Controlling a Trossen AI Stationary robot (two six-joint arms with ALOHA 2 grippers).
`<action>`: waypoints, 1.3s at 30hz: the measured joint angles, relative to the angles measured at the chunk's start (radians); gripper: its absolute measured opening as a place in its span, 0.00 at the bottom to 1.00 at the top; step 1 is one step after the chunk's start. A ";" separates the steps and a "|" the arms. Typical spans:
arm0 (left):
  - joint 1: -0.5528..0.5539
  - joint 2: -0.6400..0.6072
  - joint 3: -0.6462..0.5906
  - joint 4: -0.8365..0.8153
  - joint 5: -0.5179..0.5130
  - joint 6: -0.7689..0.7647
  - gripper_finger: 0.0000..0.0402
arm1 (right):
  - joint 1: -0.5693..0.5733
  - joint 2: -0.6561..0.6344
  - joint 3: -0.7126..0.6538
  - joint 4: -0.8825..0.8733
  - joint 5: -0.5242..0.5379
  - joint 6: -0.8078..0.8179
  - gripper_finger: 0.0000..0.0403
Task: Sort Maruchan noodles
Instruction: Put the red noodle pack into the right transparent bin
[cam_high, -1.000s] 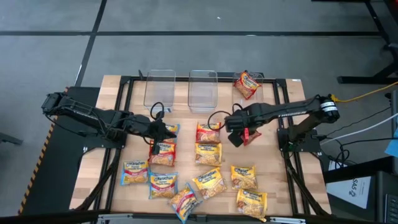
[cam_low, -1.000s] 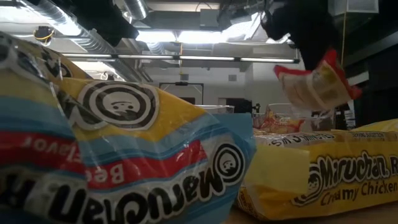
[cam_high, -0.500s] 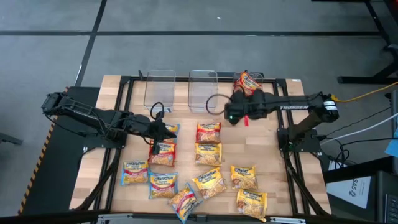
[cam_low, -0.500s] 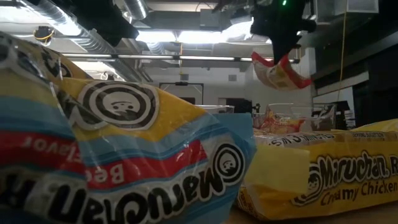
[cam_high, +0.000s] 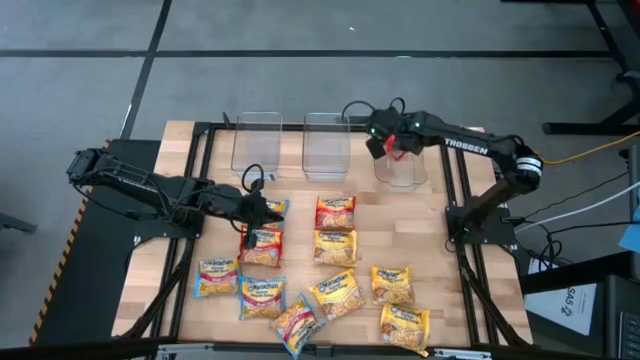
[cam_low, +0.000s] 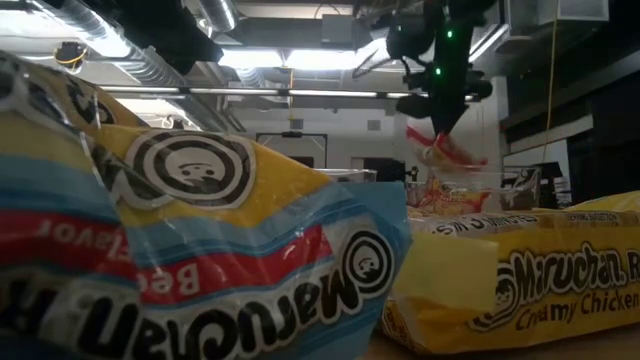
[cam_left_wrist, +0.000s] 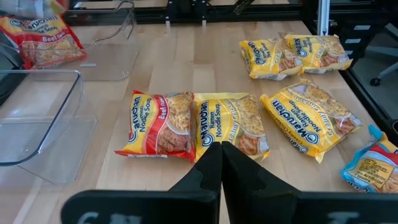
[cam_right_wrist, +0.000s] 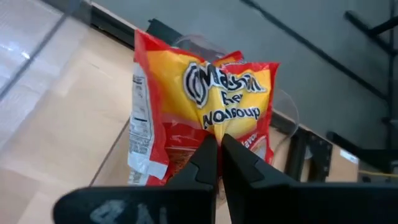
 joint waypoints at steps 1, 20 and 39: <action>0.000 0.000 0.000 0.000 0.000 0.000 0.00 | -0.017 0.000 -0.014 0.017 -0.004 -0.013 0.02; 0.000 0.000 0.000 0.000 -0.003 -0.002 0.00 | -0.097 0.008 -0.190 0.263 -0.001 -0.064 0.08; 0.000 0.000 0.000 0.000 -0.003 -0.004 0.00 | -0.123 0.038 -0.190 0.261 -0.110 -0.068 0.45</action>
